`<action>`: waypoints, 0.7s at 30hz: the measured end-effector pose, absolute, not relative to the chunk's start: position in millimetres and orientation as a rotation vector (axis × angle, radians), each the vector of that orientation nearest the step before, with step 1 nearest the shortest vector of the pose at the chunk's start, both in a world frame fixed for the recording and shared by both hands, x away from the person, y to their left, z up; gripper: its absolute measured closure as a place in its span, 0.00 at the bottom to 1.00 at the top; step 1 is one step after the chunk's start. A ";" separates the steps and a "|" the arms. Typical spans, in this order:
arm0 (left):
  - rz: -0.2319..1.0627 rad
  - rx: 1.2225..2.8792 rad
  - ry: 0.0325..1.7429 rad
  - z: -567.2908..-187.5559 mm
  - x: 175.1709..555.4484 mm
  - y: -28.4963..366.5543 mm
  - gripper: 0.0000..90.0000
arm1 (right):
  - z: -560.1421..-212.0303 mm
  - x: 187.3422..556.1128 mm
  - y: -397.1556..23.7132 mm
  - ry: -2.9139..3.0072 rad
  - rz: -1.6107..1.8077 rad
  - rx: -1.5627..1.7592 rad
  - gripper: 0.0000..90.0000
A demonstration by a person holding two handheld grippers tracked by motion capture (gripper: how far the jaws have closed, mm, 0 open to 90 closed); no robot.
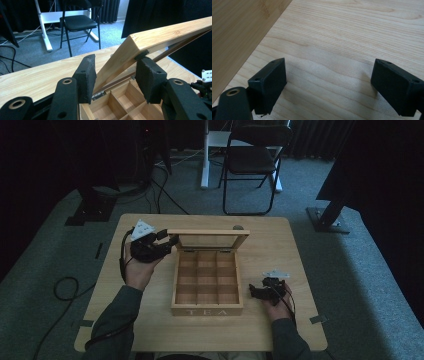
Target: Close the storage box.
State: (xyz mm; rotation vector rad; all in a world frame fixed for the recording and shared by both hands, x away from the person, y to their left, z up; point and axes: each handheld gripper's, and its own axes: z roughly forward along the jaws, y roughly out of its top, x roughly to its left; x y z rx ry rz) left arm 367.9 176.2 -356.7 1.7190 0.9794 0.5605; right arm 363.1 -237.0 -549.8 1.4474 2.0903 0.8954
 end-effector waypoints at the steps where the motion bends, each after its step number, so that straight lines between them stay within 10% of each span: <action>1: 0.557 1.719 0.981 -356.8 367.3 176.2 0.57 | -549.9 363.2 -237.0 2.090 0.895 1.446 0.14; 21: 0.511 1.699 1.016 -366.1 352.8 175.5 0.57 | -549.8 363.1 -237.0 2.091 0.896 1.448 0.14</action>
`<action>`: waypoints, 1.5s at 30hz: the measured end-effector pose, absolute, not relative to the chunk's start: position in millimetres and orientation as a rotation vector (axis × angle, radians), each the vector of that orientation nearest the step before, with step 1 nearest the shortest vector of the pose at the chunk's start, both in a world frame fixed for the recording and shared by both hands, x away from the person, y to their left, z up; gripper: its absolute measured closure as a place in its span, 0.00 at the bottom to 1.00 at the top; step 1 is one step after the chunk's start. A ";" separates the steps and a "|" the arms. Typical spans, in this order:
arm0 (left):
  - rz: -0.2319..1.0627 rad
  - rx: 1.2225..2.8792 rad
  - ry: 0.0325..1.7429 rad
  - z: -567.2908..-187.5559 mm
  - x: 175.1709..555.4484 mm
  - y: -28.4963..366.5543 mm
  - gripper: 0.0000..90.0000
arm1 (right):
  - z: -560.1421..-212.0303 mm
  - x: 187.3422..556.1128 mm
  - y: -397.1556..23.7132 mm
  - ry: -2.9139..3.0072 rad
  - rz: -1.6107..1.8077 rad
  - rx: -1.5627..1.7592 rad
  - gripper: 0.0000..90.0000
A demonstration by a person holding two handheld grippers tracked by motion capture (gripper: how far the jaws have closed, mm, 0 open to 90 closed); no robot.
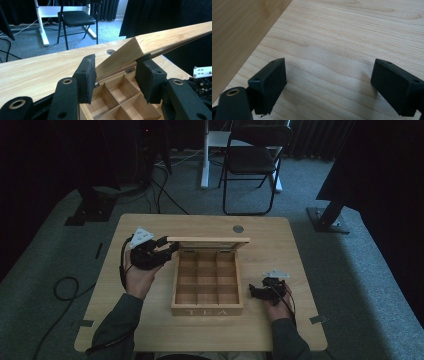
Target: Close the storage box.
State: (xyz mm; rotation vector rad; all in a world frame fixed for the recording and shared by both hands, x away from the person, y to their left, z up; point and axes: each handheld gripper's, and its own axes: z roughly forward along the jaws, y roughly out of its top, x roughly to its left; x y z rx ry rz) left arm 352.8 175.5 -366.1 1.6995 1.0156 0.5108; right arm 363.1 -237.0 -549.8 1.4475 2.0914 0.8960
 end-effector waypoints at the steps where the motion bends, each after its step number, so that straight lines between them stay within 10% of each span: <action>1: 0.511 1.698 1.017 -366.5 352.2 175.5 0.57 | -549.9 363.1 -237.0 2.091 0.896 1.447 0.14; 45: 0.469 1.701 1.013 -398.8 322.3 175.6 0.55 | -550.0 363.2 -236.8 2.087 0.898 1.447 0.14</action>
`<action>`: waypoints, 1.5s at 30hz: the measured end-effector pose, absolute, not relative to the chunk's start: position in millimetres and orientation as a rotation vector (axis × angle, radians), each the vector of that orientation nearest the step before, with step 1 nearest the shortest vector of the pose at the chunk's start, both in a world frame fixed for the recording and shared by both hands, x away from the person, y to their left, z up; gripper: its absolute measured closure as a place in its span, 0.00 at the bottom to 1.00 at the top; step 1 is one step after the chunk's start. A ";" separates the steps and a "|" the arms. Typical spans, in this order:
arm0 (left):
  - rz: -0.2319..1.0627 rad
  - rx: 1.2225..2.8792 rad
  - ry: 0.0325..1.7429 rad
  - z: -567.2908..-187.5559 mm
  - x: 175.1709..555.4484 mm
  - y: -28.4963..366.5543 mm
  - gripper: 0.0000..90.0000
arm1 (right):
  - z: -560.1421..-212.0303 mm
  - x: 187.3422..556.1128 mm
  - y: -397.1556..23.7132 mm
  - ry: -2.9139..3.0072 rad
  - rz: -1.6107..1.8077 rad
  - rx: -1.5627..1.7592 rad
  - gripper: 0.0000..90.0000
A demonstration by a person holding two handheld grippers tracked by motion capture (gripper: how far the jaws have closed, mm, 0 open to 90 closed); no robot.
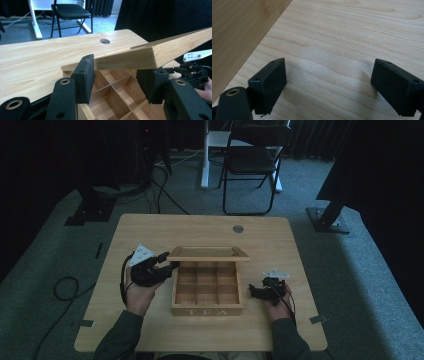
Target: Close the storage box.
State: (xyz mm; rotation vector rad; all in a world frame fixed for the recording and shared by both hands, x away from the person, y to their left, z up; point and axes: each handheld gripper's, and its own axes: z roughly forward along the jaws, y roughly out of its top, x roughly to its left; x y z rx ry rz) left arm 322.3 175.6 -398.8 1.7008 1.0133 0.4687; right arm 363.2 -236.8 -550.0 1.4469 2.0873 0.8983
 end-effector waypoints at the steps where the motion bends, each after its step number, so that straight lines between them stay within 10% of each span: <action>1: 0.468 1.702 1.015 -399.3 321.7 175.6 0.55 | -550.0 363.2 -236.8 2.087 0.899 1.448 0.14; 45: 0.461 1.718 1.040 -438.0 294.5 174.5 0.50 | -549.9 363.1 -236.7 2.089 0.898 1.450 0.14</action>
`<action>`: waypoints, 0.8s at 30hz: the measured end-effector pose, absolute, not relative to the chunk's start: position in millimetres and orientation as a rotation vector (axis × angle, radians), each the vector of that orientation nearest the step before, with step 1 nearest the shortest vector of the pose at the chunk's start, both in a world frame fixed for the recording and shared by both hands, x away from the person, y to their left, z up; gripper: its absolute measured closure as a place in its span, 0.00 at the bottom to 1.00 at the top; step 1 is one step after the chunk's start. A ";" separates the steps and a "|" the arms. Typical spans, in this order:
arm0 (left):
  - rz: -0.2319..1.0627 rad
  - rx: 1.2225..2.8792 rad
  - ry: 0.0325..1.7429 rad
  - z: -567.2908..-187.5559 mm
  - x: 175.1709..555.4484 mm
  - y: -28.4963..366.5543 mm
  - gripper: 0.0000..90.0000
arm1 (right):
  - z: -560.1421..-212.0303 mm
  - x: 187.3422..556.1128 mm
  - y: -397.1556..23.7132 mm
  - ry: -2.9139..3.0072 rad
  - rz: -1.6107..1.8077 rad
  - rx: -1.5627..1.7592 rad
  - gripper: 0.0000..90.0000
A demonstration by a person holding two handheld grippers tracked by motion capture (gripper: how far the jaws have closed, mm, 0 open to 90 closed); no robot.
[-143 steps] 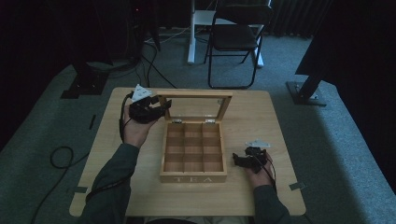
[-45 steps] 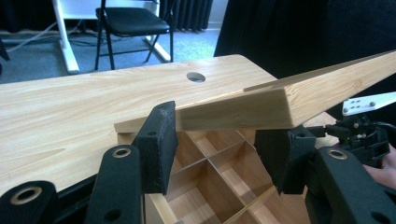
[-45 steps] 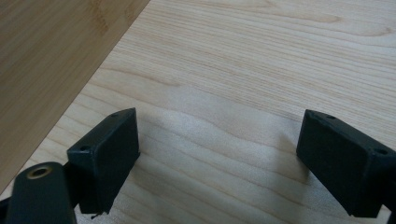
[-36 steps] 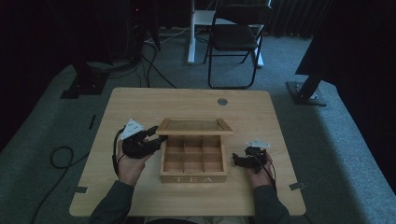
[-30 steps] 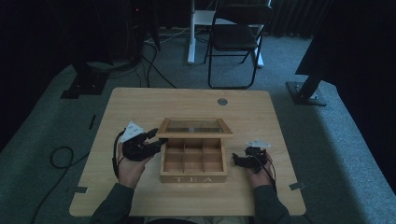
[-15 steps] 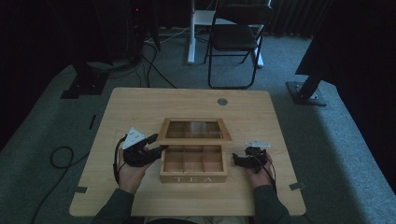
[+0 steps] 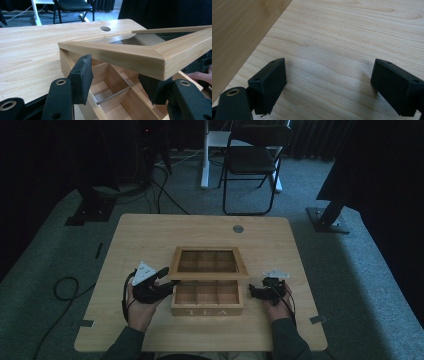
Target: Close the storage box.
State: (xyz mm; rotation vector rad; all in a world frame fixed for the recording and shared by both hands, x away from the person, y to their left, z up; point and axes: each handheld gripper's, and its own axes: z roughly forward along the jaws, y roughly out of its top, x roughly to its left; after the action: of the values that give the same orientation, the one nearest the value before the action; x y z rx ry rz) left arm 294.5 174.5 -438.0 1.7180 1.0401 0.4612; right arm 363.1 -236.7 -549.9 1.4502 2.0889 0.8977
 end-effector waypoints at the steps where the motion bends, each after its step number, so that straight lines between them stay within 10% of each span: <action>1: 0.461 1.719 1.039 -438.6 294.2 174.6 0.50 | -549.9 363.1 -236.8 2.089 0.898 1.450 0.14; 24: 0.443 1.722 1.052 -455.8 286.0 175.0 0.49 | -550.0 363.1 -236.8 2.089 0.899 1.449 0.14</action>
State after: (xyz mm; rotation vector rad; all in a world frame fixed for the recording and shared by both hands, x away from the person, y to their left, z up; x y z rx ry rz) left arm 286.0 175.0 -455.8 1.7219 1.0524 0.4430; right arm 363.1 -236.8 -550.0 1.4494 2.0885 0.8987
